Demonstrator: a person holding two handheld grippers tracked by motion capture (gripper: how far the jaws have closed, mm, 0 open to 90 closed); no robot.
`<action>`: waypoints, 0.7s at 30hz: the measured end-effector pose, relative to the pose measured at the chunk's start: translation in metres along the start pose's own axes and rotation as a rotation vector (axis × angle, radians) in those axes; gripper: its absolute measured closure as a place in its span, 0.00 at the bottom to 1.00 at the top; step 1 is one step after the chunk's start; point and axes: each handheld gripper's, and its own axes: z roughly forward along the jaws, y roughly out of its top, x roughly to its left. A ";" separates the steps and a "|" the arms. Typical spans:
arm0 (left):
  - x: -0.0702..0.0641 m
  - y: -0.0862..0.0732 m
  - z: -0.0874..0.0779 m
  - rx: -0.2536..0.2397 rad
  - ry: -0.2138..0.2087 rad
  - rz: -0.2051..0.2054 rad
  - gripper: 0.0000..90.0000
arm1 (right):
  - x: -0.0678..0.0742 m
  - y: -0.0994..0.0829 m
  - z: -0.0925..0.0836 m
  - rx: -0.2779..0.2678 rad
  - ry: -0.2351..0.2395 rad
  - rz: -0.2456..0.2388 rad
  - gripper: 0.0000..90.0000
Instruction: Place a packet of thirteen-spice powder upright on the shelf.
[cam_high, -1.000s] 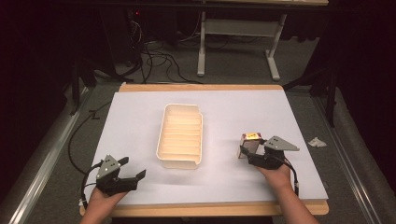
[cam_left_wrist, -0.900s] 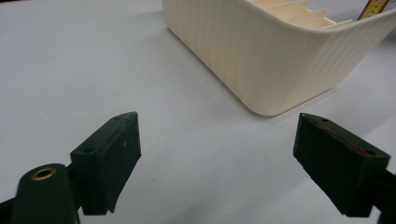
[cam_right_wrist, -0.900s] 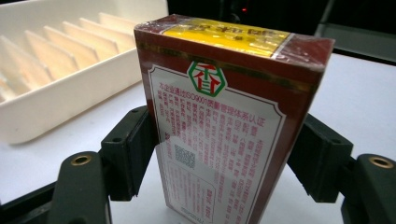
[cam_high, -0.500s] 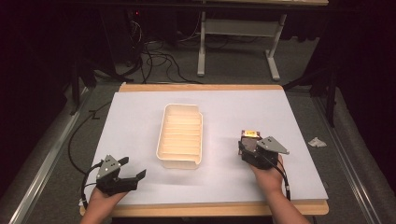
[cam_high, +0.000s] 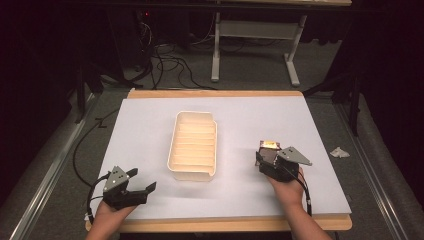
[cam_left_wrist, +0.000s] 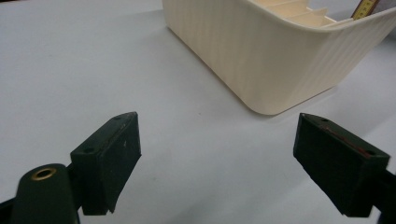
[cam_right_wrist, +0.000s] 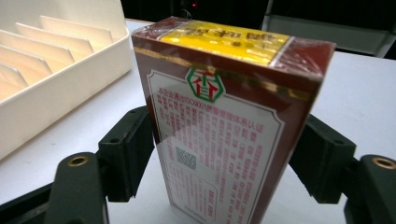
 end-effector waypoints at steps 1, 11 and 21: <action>0.000 0.000 0.000 0.000 0.000 0.000 0.18 | -0.001 0.000 0.000 0.003 0.008 0.005 0.29; 0.000 0.000 0.000 0.000 -0.004 -0.003 0.18 | -0.012 0.000 -0.006 -0.017 0.104 0.000 0.23; 0.000 0.000 -0.001 0.000 -0.003 -0.004 0.18 | -0.031 -0.003 -0.017 -0.034 0.212 -0.033 0.22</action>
